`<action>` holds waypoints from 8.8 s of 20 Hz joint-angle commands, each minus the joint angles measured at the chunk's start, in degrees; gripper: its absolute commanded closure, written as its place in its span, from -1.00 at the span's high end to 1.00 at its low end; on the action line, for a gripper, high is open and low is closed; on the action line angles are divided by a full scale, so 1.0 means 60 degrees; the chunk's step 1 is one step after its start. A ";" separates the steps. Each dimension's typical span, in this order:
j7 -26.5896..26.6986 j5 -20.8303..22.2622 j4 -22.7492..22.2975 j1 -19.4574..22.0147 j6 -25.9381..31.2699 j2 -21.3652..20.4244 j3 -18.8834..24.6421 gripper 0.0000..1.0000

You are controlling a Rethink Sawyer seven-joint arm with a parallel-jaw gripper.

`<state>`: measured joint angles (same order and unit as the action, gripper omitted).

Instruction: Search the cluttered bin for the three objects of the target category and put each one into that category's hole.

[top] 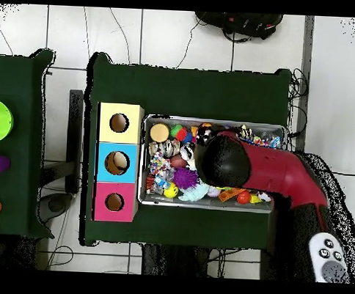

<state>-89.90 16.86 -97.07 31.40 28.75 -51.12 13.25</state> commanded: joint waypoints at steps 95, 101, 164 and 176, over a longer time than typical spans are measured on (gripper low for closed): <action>0.3953 0.4955 0.3704 0.3114 0.2045 0.4898 0.3843 1.00; 0.3842 0.5465 0.3166 0.3354 0.1486 0.4976 0.3679 1.00; 0.2664 0.6187 0.2174 0.4003 0.0799 0.5418 0.3222 1.00; 0.3231 0.6504 0.2848 0.4323 0.0520 0.6568 0.3412 1.00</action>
<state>-86.15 49.75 -81.16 56.88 34.29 -21.32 33.39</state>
